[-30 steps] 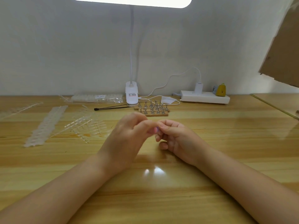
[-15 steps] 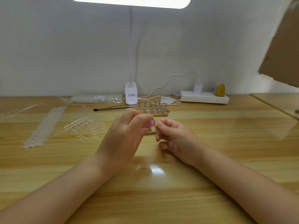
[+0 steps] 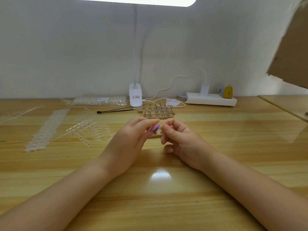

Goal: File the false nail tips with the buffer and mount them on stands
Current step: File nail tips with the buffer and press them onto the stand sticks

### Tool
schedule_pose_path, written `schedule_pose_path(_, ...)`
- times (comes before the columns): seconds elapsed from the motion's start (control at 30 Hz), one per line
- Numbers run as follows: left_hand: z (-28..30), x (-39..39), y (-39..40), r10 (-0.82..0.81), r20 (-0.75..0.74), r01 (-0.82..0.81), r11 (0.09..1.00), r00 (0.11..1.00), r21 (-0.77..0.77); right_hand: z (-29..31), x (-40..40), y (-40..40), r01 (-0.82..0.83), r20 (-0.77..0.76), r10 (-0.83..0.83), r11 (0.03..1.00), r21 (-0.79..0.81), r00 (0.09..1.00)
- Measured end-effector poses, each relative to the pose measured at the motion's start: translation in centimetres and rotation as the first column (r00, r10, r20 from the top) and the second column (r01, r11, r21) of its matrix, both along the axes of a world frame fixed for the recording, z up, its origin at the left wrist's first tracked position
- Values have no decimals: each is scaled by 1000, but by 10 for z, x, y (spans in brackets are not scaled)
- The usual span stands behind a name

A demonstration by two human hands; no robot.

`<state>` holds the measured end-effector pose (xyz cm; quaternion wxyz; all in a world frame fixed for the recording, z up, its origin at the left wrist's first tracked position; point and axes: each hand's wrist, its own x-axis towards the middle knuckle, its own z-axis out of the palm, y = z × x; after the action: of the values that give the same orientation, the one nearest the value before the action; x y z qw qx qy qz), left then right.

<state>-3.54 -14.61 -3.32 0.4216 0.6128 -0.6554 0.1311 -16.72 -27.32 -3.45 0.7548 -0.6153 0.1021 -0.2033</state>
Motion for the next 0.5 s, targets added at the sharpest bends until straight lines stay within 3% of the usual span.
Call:
schedule_pose_path(0.17, 4, -4, -1, -15, 59, 23, 990, 998, -140, -2, 2, 0, 11, -4, -11, 1000, -12, 1000)
schedule_pose_path(0.33, -2, 0, 1, 54, 17, -54, 999, 998, 0, -1, 2, -1, 25, 15, -25, 999, 35, 1000)
schedule_pose_path(0.5, 4, -7, -1, 27, 116, -8, 988, 993, -157, -1, 1, 2, 12, -20, -12, 1000, -25, 1000)
